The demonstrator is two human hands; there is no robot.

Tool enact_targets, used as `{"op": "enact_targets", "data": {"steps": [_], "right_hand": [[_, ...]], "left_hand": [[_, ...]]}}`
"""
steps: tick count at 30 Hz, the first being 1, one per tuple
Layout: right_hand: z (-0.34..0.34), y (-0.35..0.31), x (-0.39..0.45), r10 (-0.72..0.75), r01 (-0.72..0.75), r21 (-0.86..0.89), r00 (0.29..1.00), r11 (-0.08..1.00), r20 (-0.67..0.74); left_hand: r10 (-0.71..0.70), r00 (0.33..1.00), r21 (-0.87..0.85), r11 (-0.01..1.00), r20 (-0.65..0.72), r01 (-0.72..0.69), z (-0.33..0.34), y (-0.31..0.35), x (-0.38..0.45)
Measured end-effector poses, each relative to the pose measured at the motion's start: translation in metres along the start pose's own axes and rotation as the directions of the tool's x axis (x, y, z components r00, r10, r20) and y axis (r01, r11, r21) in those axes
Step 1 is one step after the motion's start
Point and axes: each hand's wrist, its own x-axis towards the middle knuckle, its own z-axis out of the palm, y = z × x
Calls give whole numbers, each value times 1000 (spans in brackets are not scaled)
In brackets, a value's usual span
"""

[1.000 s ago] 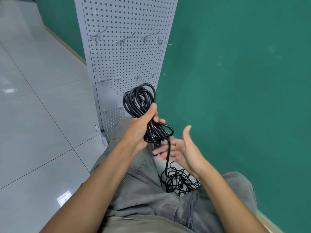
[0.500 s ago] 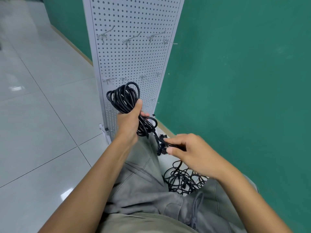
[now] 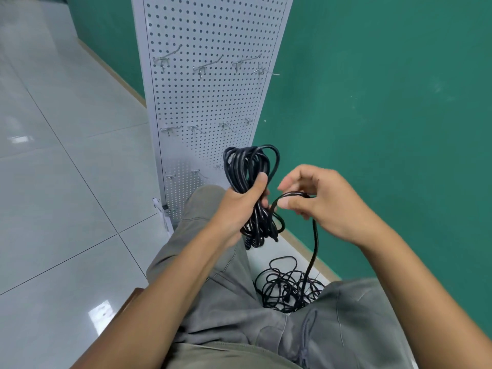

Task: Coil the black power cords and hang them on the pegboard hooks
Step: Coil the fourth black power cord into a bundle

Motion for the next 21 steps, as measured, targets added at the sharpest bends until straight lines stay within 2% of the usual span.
{"op": "enact_targets", "data": {"steps": [4,7,14,19,21], "right_hand": [[-2,6,5,48,-58,-45,979,997,-199],[-2,14,6,79,-99,-61,960,993,-269],[3,21,0,93,-80,93,985,992,-145],[-1,35,-8,148,-94,355,981,930,-129],[2,46,-13,170,-124,365,981,923,-97]], "left_hand": [[-115,983,-47,991,145,123,14,3,-14],[-109,955,-36,992,274,123,13,0,-16],[-138,897,-69,981,419,183,5,-4,-12],[-215,893,-142,946,395,291,-1,-2,-8],[-203,899,-173,942,387,288,-4,1,-6]]}}
